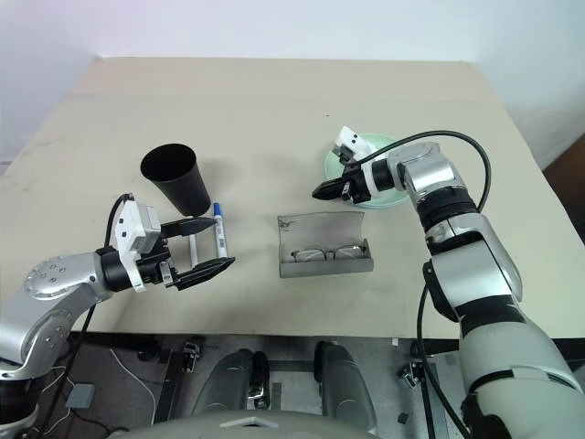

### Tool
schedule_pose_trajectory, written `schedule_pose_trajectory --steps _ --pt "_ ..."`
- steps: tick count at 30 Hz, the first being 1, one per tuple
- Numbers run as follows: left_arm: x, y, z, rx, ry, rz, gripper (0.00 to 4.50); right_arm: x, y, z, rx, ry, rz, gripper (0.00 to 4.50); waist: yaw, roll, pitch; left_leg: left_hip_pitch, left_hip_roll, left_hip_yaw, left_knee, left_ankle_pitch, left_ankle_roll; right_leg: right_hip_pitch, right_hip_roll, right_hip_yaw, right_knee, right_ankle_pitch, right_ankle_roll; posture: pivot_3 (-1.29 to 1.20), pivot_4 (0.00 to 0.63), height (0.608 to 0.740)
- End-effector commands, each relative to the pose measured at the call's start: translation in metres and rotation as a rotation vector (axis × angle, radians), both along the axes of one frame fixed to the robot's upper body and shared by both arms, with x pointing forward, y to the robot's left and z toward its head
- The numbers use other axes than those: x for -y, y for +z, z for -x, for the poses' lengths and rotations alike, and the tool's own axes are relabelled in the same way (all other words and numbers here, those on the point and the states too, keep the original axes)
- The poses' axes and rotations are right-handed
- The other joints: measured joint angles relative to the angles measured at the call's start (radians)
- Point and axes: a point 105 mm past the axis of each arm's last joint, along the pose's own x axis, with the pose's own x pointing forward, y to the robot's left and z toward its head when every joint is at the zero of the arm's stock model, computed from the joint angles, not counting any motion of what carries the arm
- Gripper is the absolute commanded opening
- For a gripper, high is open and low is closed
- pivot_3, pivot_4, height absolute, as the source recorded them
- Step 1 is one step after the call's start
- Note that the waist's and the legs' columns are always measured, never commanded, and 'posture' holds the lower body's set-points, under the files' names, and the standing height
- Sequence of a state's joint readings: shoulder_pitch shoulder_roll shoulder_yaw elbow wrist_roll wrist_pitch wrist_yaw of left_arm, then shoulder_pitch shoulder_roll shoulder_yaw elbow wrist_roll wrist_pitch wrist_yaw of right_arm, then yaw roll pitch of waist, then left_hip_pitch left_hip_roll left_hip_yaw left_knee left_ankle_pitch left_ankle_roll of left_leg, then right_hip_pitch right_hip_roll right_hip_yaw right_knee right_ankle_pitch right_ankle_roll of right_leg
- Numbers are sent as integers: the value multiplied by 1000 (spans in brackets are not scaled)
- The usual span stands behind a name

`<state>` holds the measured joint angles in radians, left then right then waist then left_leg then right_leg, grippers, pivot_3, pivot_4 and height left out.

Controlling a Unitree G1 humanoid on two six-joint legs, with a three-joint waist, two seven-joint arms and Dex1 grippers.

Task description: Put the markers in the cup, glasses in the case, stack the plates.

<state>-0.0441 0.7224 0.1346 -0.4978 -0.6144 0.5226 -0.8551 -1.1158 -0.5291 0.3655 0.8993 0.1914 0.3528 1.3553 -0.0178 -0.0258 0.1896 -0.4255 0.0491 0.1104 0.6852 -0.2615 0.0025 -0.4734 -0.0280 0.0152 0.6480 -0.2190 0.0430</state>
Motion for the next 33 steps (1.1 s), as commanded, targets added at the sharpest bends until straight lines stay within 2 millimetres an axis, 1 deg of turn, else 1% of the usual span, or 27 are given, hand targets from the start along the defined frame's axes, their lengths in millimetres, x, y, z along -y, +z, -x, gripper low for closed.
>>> schedule_pose_trajectory --steps 1,5,7,11,15,19,20,22,24,26,28,30,31,33 --pt "1 6 1 24 -7 2 4500 0 -3 14 14 104 44 20 1 0 0 0 0 0 0 0 0 0 0 0 0 0 0 0 150 701" --pt "0 4 3 21 -4 -5 4500 4 -3 41 -54 222 67 20 2 0 0 0 0 0 0 0 0 0 0 0 0 0 0 0 150 701" --pt "0 3 2 23 -1 -12 4500 6 -6 49 -65 242 97 20 2 0 0 0 0 0 0 0 0 0 0 0 1 0 0 0 150 701" --pt "0 2 3 24 1 -6 4500 4 -1 72 -83 299 81 20 2 0 0 1 0 0 0 0 0 0 0 0 1 0 0 0 150 701" --pt "0 1 3 22 0 -5 4500 3 -4 88 -103 312 83 20 2 0 0 1 0 0 0 0 0 0 0 0 1 0 0 0 150 701" --pt "-1 1 3 22 -2 -6 4500 1 -8 99 -119 313 62 20 3 0 0 1 0 0 0 0 0 0 -1 0 1 0 0 0 150 701" --pt "-1 1 2 22 -2 -6 4500 0 -9 101 -120 313 58 20 3 0 0 1 0 0 0 0 0 0 -1 0 1 0 0 0 150 701" --pt "-2 1 1 23 -2 -11 4500 3 -25 101 -88 305 115 20 3 0 0 1 0 0 0 0 0 0 -1 0 1 0 0 0 150 701" --pt "-3 1 0 26 -2 -16 4500 3 -35 100 -70 297 143 20 2 -1 0 1 0 0 0 0 0 1 0 0 0 0 0 0 150 701" --pt "-3 1 -2 29 -3 -16 4500 2 -38 97 -62 285 143 20 2 -1 -1 3 0 0 0 0 0 2 0 0 0 0 0 0 150 701" --pt "-3 2 -3 32 -4 -15 4500 1 -37 96 -52 282 132 20 1 -2 -1 7 0 0 0 0 0 6 0 0 0 -1 0 0 150 701" --pt "-4 3 -3 33 -4 -14 4500 1 -32 94 -47 277 113 20 -1 -2 -1 13 0 0 0 0 0 10 -1 0 -1 -1 0 0 150 701" --pt "-4 3 -3 34 -3 -12 4500 1 -28 94 -52 273 94 20 -1 -2 -1 15 1 0 0 0 -1 12 -1 0 -1 -1 0 0 150 701" --pt "-4 5 -3 36 -2 -7 4500 0 -11 97 -78 281 10 20 0 -2 -1 16 1 0 0 0 -1 13 -2 0 -1 -1 0 0 150 701"
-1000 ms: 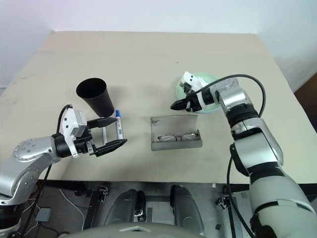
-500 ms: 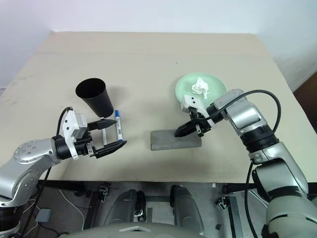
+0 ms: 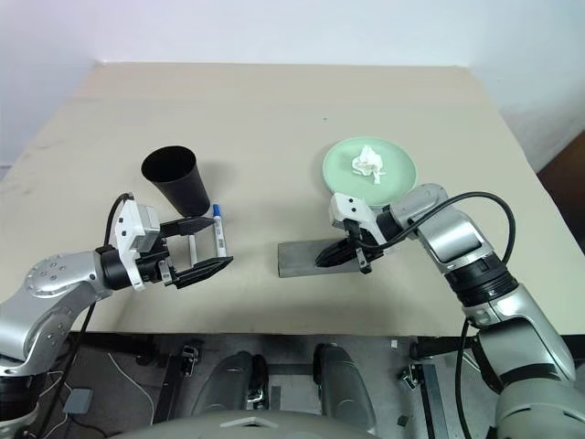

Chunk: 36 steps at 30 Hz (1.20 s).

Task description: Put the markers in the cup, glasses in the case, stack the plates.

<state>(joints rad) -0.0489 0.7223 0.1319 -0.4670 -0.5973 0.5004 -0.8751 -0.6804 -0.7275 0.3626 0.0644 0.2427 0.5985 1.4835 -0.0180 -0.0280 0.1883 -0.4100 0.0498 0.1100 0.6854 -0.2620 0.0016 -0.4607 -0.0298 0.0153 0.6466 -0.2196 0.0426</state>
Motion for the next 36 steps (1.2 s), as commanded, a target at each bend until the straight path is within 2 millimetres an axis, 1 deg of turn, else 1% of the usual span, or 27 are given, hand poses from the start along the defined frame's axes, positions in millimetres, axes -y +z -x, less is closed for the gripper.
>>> schedule_pose_trajectory --steps 1,3,5,6,7,8,9,11,13,16,19,22,25,26,27,29,31,32,35,36 --pt "-1 8 0 34 -2 1 4500 2 24 0 -31 -22 -97 20 1 0 0 0 0 0 0 0 0 0 0 0 0 0 0 0 150 701" --pt "-2 12 1 37 10 20 4500 3 41 1 -34 -20 -164 20 1 0 0 -1 0 0 0 0 0 -1 0 0 0 0 0 0 150 701" --pt "-5 14 2 39 35 25 4500 4 51 2 -25 -21 -199 20 1 0 0 -1 0 0 -1 0 0 -2 0 0 0 0 0 0 150 701" --pt "-10 16 1 34 77 22 4500 4 54 0 -14 -27 -212 20 1 0 0 -2 0 0 -2 0 0 -2 0 0 -1 0 -1 0 150 701" --pt "-14 16 1 30 107 19 4500 3 57 0 -8 -31 -219 20 -1 0 0 -2 0 0 -2 0 0 -2 0 0 -1 0 -1 0 150 701" --pt "-21 18 0 38 183 -26 4500 3 59 -2 5 -38 -227 20 -1 0 0 -2 1 0 -3 0 0 -2 0 0 -1 0 -1 0 150 701" --pt "-23 20 2 22 230 -27 4500 4 61 -4 13 -46 -236 20 -2 0 0 -2 1 0 -3 0 0 -3 0 0 -2 0 -1 0 150 701" --pt "-19 28 11 15 251 23 4500 4 64 -10 29 -65 -251 20 0 0 0 -3 1 0 -4 0 0 -3 0 0 -2 0 -1 0 150 701" --pt "-17 29 19 -7 274 60 4500 4 64 -16 44 -82 -253 20 0 0 0 -3 1 0 -3 0 0 -3 0 0 -2 0 -1 0 150 701" --pt "-27 27 24 -35 382 64 4500 2 65 -24 62 -99 -270 20 -1 -1 0 -3 0 0 -3 0 0 -2 -1 0 -2 0 -1 0 150 701" --pt "-37 31 27 -27 502 80 4500 -1 74 -33 82 -112 -323 20 0 -1 1 -2 1 0 -3 0 0 -2 0 0 -2 0 -1 0 150 701" --pt "-39 36 30 -29 573 110 4500 -3 85 -40 92 -118 -371 20 0 -1 1 -2 1 -1 -3 0 0 -2 1 0 -1 0 -1 0 150 701" --pt "-38 33 34 -38 635 88 4500 -5 93 -46 170 -112 -395 20 1 -1 0 -2 0 0 -3 0 0 -1 0 0 -2 0 -1 0 150 701" --pt "-39 30 36 -46 666 74 4500 -6 98 -48 217 -107 -434 20 1 -1 0 -2 0 0 -3 0 0 -1 0 0 -2 0 -1 0 150 701" --pt "-42 27 39 -57 708 56 4500 -5 100 -49 228 -104 -438 20 1 -1 0 -2 0 0 -3 0 0 -1 0 0 -3 0 -1 0 150 701" --pt "-48 28 43 -44 779 55 4500 -4 103 -51 232 -113 -459 20 0 -1 1 -3 0 0 -3 0 0 -1 0 0 -3 0 -1 0 150 701" --pt "-52 28 49 -45 815 75 4500 -5 105 -54 289 -118 -484 20 0 -1 1 -3 0 0 -3 0 0 -2 0 0 -3 0 -1 0 150 701" --pt "-55 25 53 -55 828 78 4500 -5 105 -56 285 -132 -492 20 -3 -1 1 -3 0 0 -3 0 0 -2 0 0 -3 0 -1 0 150 701" --pt "-67 16 60 -76 872 55 4500 -6 105 -60 265 -169 -528 591 -4 -1 1 -2 0 0 -3 -1 -1 -2 0 1 -3 0 -1 0 150 701" --pt "-72 14 61 -81 894 57 4500 -6 104 -60 266 -168 -533 887 -3 -1 1 -2 0 0 -3 -2 -2 -2 0 1 -3 0 -1 0 150 701"
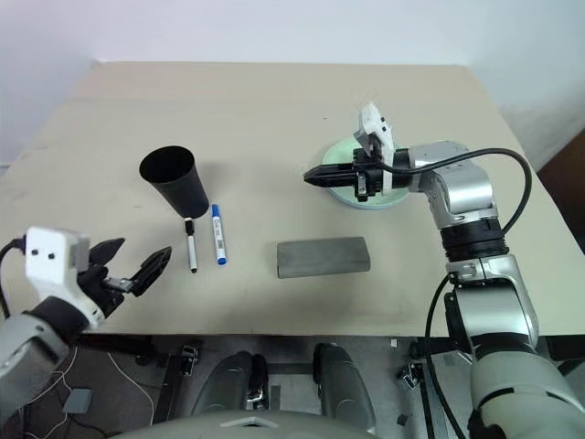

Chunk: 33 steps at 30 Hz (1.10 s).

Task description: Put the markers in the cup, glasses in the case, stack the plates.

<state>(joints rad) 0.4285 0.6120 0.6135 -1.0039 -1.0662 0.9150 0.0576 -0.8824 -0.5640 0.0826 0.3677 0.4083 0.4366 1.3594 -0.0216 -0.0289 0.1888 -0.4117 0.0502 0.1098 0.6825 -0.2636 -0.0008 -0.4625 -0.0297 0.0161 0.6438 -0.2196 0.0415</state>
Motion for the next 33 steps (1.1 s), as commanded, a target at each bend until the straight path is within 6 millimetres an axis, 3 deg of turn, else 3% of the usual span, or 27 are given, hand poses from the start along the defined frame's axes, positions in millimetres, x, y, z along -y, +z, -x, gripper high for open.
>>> schedule_pose_trajectory --steps 1,4,8,12,15,18,23,33 --pt "-12 8 4 59 48 -25 4500 1 14 -2 39 -9 -52 1221 1 0 0 0 0 0 0 0 0 0 0 0 -1 0 0 0 150 701" --pt "-24 2 -1 42 80 -52 4500 -1 12 -2 39 -11 -42 2220 1 1 0 0 1 -2 0 -1 -1 -2 0 -1 -6 1 -2 0 150 701" --pt "-18 -4 -35 40 64 -60 4500 1 13 -6 71 -47 -53 3483 7 1 0 -1 1 -3 -4 -1 -1 0 -1 -4 -14 4 -4 0 150 701" --pt "1 -6 -65 45 48 -45 4500 2 4 -2 46 -37 -14 3483 6 0 -1 -9 1 -2 -4 -1 0 -1 -2 -7 -14 5 -4 0 150 701" --pt "15 -11 -74 29 30 -35 4500 3 3 -1 56 -44 -13 3483 3 0 -1 -15 1 0 -4 0 4 -7 -2 -7 -13 6 -3 0 150 701" --pt "13 -17 -81 0 90 -68 4500 3 2 0 57 -53 -9 3483 6 0 -1 -16 2 0 -4 0 4 -8 0 -7 -12 7 0 0 150 701" --pt "9 -19 -86 -40 151 -107 4500 9 1 0 52 -74 -7 3483 6 0 -1 -14 1 -1 -1 1 4 -6 2 -7 -11 6 -1 0 150 701" --pt "29 -24 -90 -130 156 -60 4500 9 0 0 57 -88 -7 3483 9 0 -1 -13 1 -1 2 2 5 -3 1 -7 -11 9 2 0 150 701"
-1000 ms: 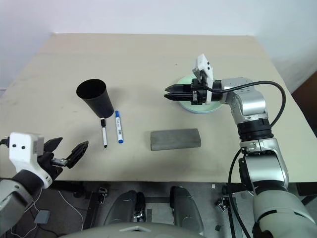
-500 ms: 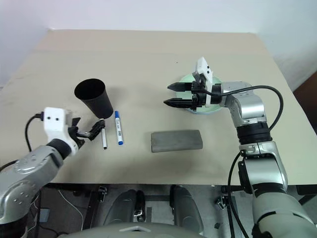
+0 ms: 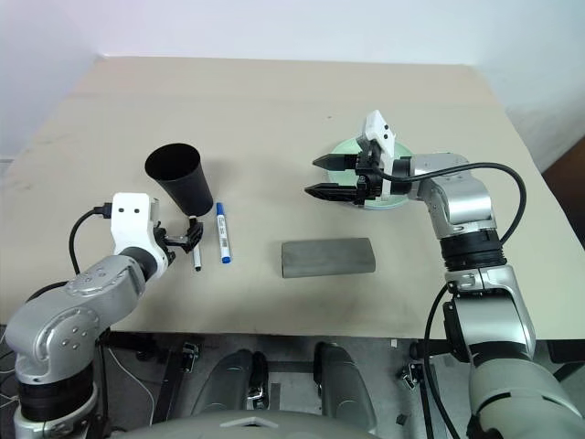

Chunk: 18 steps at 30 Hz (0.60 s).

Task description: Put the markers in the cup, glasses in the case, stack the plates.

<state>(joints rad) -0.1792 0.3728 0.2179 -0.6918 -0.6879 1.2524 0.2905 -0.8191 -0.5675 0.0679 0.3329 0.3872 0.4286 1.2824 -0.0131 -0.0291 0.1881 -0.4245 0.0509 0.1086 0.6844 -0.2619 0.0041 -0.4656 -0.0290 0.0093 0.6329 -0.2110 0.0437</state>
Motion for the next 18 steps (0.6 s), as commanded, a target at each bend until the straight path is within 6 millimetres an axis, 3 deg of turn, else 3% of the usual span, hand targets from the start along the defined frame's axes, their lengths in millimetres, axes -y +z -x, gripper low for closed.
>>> schedule_pose_trajectory --steps 1,17,18 --pt "2 2 2 -35 27 -29 4500 1 13 4 59 6 -14 3483 0 0 0 0 0 0 0 0 0 0 0 0 0 0 0 0 150 701" --pt "-8 -16 9 -190 119 -15 4500 2 15 -1 75 -15 -8 3483 -1 0 0 0 -1 0 0 0 0 0 0 0 0 1 3 0 150 701" --pt "-8 -18 9 -196 123 -5 4320 2 15 -1 76 -18 -8 3521 -1 0 0 0 -1 0 0 0 0 0 0 0 0 1 2 0 150 701"
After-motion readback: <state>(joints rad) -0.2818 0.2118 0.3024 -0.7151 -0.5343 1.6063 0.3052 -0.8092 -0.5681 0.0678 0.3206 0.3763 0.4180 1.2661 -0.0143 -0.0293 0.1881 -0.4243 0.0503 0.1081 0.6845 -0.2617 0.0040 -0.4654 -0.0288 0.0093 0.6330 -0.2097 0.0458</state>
